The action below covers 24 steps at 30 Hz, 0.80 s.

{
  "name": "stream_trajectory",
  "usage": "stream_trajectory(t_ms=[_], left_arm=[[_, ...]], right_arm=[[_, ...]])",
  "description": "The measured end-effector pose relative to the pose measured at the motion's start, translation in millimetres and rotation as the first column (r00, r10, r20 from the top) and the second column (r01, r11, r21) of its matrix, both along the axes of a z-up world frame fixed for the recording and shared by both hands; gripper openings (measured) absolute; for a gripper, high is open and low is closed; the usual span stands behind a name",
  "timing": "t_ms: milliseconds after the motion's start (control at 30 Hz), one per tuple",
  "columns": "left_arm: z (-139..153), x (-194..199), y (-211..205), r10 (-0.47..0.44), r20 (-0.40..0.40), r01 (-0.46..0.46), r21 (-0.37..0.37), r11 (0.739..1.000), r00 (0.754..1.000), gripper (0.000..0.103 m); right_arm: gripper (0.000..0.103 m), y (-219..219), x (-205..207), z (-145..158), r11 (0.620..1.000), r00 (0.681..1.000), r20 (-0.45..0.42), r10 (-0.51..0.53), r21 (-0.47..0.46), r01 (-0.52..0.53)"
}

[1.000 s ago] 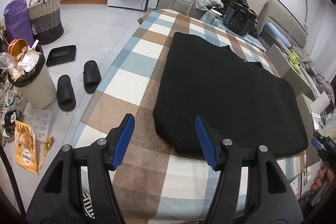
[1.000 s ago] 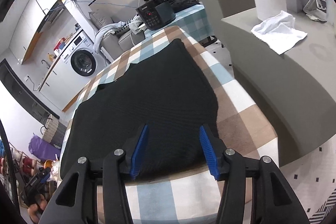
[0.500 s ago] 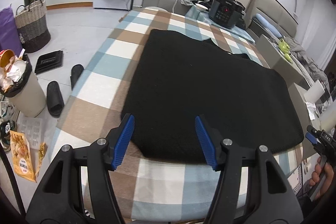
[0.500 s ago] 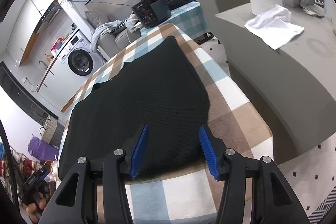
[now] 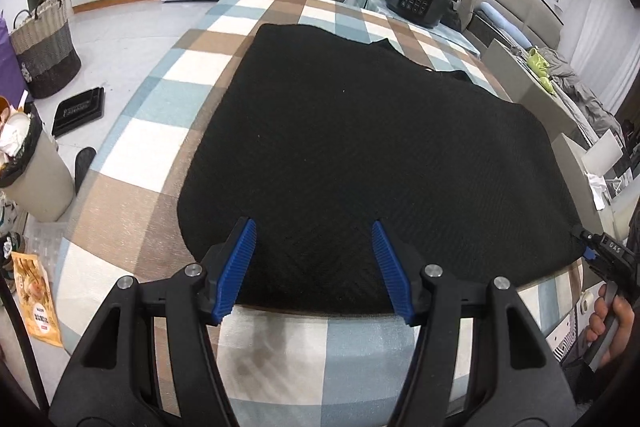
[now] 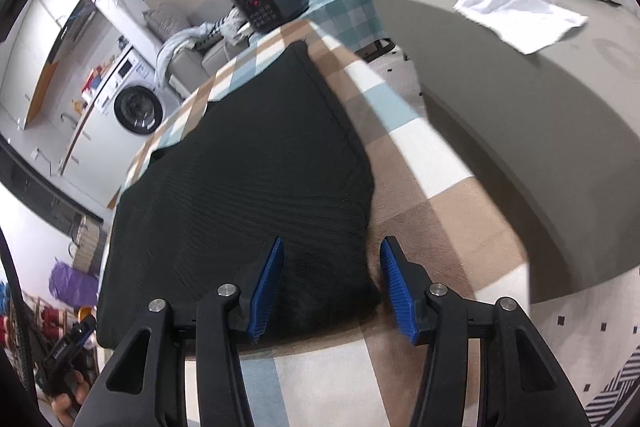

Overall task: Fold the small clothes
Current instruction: 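Smooth the black shirt flat with both open tools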

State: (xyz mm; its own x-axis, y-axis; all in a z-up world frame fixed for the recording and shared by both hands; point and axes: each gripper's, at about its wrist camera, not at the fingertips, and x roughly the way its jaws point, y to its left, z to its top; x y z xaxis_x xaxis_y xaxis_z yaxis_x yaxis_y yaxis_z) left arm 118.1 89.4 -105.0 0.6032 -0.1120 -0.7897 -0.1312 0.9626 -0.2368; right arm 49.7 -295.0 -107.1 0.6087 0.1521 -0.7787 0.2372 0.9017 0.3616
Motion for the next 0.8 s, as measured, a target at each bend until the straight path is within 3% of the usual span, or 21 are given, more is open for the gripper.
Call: stream_trajectory(t_ms=[33,100,200,300,367,500,633,733,800], left_arm=[[-2,1,0,0.001,-0.004,-0.001,-0.003,1.000,1.000,0.057],[-3,2,0,-0.004,-0.007,0.004,0.001,1.000,1.000,0.057],[-5,4,-1,-0.012,-0.011,0.013,0.016,1.000,1.000,0.057],[-7,5,1,-0.009,-0.014,0.009,0.011,1.000,1.000,0.057],[-6,5,1,-0.013,-0.007,0.013,0.007,1.000,1.000,0.057],[1,5,-5,-0.041,0.014,0.041,0.022,0.999,0.999,0.057],[5,9,-17,-0.077,0.030,0.076,0.031,0.997,0.997,0.057],[2,13,-32,-0.115,0.034,0.114,0.040,0.993,0.993,0.057],[0,14,-43,-0.135,0.044,0.133,0.042,0.990,0.990,0.057]], right_arm=[[0.026,3,2,0,1.000,1.000,0.002,0.008,-0.005,-0.008],[0.010,12,1,9,0.997,0.999,0.035,0.040,-0.065,-0.038],[0.009,12,-4,18,0.994,0.998,0.057,0.040,-0.104,-0.034],[0.009,3,2,0,0.992,0.999,-0.047,-0.007,-0.129,0.000],[0.013,1,-1,2,0.996,0.999,-0.025,-0.026,-0.088,0.024],[0.036,4,-6,23,0.991,0.999,0.037,-0.038,-0.127,0.042],[0.045,21,-3,44,0.985,0.996,0.084,0.019,-0.174,-0.004],[0.057,41,6,46,0.984,0.994,0.077,0.078,-0.165,-0.065],[0.059,59,16,42,0.979,0.991,0.065,0.114,-0.179,-0.101]])
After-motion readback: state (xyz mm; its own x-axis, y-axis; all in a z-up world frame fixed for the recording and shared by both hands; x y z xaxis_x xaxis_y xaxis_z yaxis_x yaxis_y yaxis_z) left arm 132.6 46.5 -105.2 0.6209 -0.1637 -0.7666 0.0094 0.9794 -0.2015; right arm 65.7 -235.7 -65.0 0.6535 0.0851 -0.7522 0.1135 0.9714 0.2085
